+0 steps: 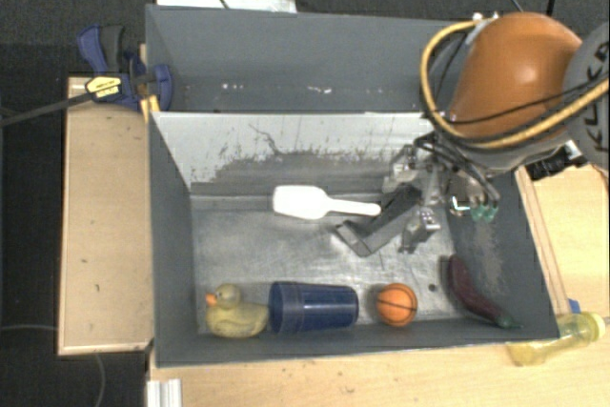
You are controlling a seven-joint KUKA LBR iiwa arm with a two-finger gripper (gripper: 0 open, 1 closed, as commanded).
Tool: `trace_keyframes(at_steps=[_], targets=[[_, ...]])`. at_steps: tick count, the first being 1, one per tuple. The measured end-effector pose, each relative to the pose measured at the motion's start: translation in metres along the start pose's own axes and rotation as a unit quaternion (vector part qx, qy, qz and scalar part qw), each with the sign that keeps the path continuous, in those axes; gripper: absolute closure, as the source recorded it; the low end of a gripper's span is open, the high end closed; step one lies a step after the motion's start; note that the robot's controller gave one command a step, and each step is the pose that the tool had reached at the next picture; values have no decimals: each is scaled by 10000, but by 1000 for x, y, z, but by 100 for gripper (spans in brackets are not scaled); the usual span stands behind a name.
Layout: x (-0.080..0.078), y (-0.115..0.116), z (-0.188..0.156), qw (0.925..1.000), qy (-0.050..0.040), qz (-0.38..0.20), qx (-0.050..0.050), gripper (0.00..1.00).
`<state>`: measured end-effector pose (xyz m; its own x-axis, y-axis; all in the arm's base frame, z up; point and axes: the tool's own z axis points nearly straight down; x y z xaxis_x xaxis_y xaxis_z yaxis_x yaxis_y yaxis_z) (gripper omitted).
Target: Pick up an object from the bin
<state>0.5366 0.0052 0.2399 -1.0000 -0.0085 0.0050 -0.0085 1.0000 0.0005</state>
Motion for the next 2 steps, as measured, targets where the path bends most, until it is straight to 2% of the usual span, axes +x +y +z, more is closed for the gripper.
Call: trace_keyframes(at_steps=[1, 2], targets=[[0, 0, -1, 10000, -9, 0, 0, 0], [-43, 2, 93, 9997, 11, 234, -2, 0]])
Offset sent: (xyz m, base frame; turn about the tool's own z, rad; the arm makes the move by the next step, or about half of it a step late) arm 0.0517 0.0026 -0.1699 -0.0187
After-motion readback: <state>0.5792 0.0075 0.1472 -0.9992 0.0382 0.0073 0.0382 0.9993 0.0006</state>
